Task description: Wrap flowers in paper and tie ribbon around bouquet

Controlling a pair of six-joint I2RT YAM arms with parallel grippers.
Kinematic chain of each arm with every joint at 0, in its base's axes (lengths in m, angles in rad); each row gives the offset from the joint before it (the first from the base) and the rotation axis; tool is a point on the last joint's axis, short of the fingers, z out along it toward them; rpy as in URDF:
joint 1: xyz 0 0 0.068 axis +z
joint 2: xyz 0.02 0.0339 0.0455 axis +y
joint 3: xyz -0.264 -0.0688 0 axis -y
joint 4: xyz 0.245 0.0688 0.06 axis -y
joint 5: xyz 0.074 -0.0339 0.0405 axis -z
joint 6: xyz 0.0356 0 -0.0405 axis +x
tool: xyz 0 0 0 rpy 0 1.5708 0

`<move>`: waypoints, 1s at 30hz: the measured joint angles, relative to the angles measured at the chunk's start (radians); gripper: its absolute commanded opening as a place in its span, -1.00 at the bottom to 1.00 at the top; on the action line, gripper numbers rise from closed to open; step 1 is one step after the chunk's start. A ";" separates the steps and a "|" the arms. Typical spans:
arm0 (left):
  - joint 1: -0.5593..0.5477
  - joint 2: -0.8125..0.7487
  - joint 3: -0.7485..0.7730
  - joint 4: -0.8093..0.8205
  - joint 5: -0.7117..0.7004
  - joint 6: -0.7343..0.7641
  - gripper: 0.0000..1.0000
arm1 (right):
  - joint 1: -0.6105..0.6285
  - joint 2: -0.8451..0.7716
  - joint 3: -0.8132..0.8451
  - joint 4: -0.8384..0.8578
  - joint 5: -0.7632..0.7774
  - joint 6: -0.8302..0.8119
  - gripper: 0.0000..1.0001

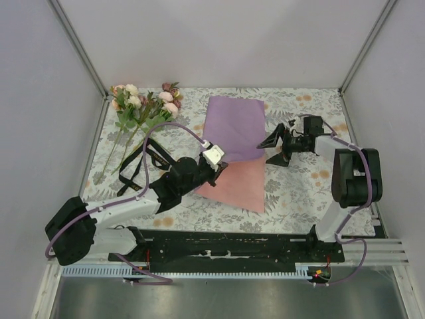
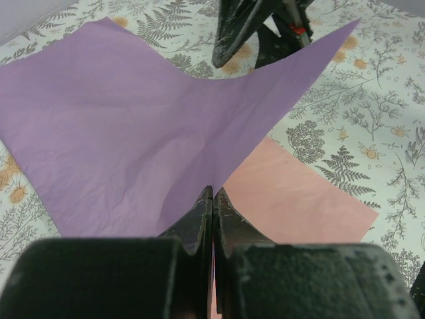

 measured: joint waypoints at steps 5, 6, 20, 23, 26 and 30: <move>0.000 -0.015 0.000 0.000 0.033 0.010 -0.96 | 0.005 0.112 0.055 0.081 -0.002 0.092 0.82; 0.000 -0.019 0.000 0.000 0.043 0.016 -0.96 | 0.007 0.126 0.059 0.097 -0.004 0.107 0.79; -0.048 -0.085 -0.009 -0.080 0.177 0.163 0.27 | 0.010 0.232 0.212 0.198 -0.063 0.197 -1.00; -0.021 -0.114 0.023 -0.203 0.192 0.118 0.41 | -0.003 0.184 0.280 0.061 -0.060 0.092 -1.00; 0.060 -0.166 0.067 -0.310 0.215 0.057 0.51 | -0.010 0.123 0.405 -0.082 -0.031 -0.048 -1.00; 0.162 -0.267 0.177 -0.467 0.227 -0.052 0.66 | 0.001 0.014 0.562 -0.261 0.021 -0.245 -1.00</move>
